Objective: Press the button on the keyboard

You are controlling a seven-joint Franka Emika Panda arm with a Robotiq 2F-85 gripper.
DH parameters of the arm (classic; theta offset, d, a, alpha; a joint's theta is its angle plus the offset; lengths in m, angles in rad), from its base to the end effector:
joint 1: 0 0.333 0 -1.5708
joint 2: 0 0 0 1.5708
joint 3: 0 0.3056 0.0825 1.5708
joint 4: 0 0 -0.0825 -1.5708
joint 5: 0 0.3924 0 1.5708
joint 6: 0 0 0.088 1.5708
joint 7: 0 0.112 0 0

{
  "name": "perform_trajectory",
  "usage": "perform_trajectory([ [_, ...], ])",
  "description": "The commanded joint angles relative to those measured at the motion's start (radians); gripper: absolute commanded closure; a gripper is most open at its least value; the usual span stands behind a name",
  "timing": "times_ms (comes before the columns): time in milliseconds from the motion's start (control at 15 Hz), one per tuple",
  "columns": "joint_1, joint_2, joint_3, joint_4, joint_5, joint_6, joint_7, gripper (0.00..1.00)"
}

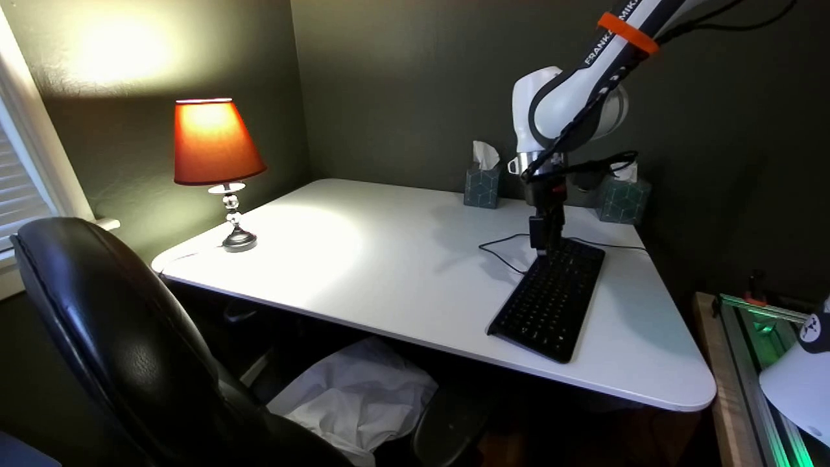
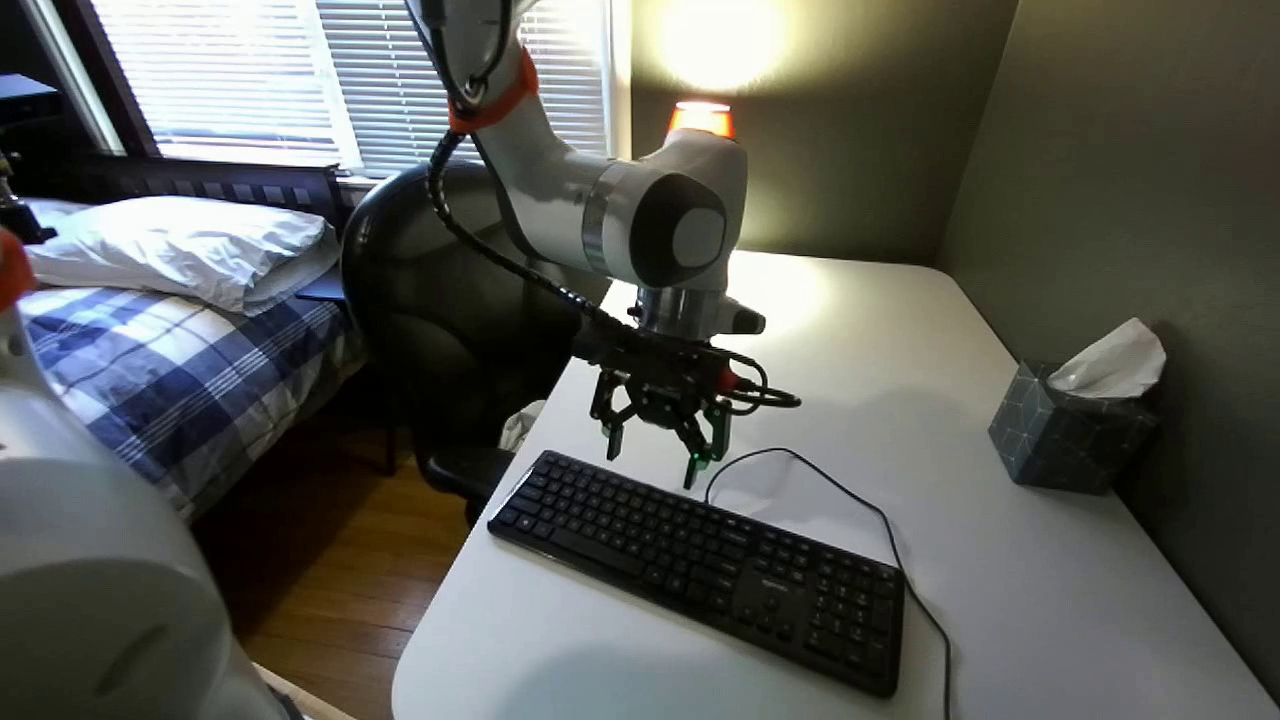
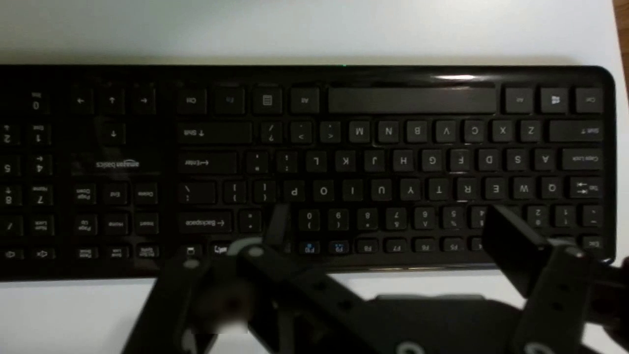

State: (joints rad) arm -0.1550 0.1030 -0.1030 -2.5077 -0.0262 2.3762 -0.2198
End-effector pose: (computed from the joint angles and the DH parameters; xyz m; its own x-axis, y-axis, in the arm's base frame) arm 0.4279 -0.1145 0.2028 0.9727 -0.0142 -0.2318 -0.0211 -0.9994 -0.0274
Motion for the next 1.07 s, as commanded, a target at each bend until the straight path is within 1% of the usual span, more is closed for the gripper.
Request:
perform_trajectory([
  [0,0.008,-0.127,-0.008,-0.104,0.004,0.064,0.034,0.00],
  [333,0.007,-0.252,-0.016,-0.180,0.000,0.099,0.077,0.00],
  [467,0.006,-0.300,-0.024,-0.206,0.019,0.103,0.071,0.00],
  [533,0.010,-0.222,-0.021,-0.139,-0.001,0.072,0.063,0.00],
  [733,0.010,-0.272,-0.027,-0.169,-0.001,0.072,0.064,0.00],
  [1000,0.010,-0.279,-0.027,-0.174,0.000,0.072,0.065,0.00],
])
